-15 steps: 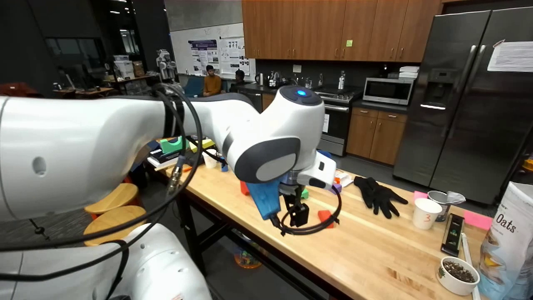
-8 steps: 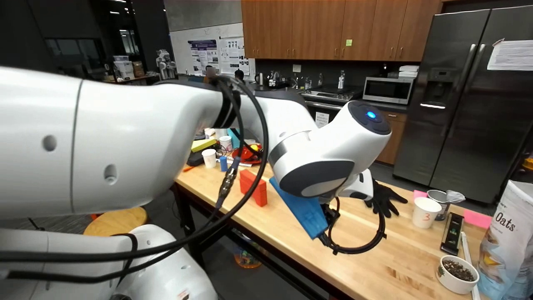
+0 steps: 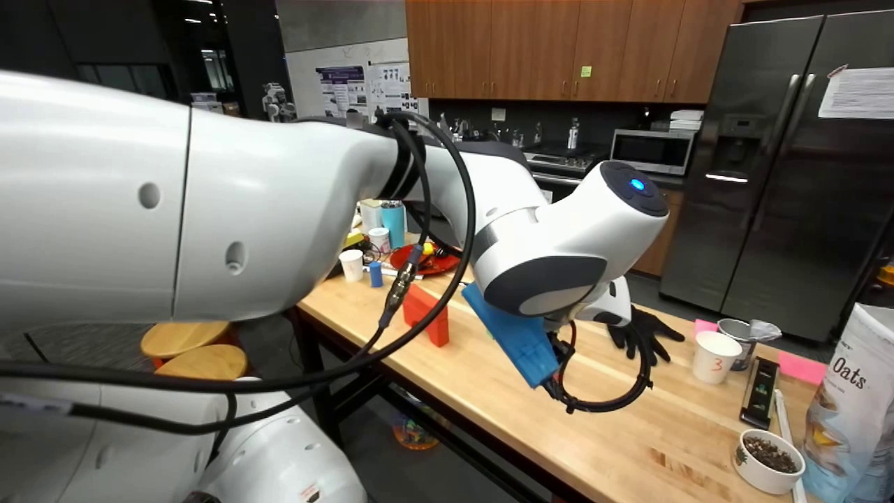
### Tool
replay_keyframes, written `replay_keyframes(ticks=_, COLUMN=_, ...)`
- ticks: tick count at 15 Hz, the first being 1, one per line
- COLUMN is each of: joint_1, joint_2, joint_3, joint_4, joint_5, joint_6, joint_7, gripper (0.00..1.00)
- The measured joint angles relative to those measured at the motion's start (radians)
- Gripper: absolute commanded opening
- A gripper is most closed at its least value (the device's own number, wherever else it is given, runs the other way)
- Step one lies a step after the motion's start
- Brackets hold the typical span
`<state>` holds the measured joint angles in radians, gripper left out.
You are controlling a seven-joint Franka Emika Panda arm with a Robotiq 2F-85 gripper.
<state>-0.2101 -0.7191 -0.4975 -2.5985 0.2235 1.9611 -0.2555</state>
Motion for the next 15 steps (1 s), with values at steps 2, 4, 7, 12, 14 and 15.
replay_keyframes(ticks=2, joint_1=-0.032, joint_2=0.012, joint_3=-0.002, joint_4=0.004, joint_5=0.020, joint_6=0.024, joint_7=0.013, gripper=1.00)
replay_keyframes(ticks=4, joint_1=-0.064, joint_2=0.030, joint_3=-0.011, joint_4=0.023, joint_5=0.028, joint_6=0.045, joint_7=0.014, gripper=1.00)
replay_keyframes(ticks=7, joint_1=-0.087, joint_2=0.071, joint_3=-0.016, joint_4=0.087, joint_5=0.028, joint_6=0.049, joint_7=0.026, gripper=1.00)
replay_keyframes(ticks=12, joint_1=-0.088, joint_2=0.084, joint_3=-0.012, joint_4=0.091, joint_5=0.028, joint_6=0.047, joint_7=0.025, gripper=1.00)
replay_keyframes(ticks=14, joint_1=-0.088, joint_2=0.084, joint_3=-0.011, joint_4=0.091, joint_5=0.028, joint_6=0.047, joint_7=0.025, gripper=1.00)
replay_keyframes(ticks=15, joint_1=-0.088, joint_2=0.084, joint_3=-0.011, joint_4=0.091, joint_5=0.028, joint_6=0.047, joint_7=0.025, gripper=1.00)
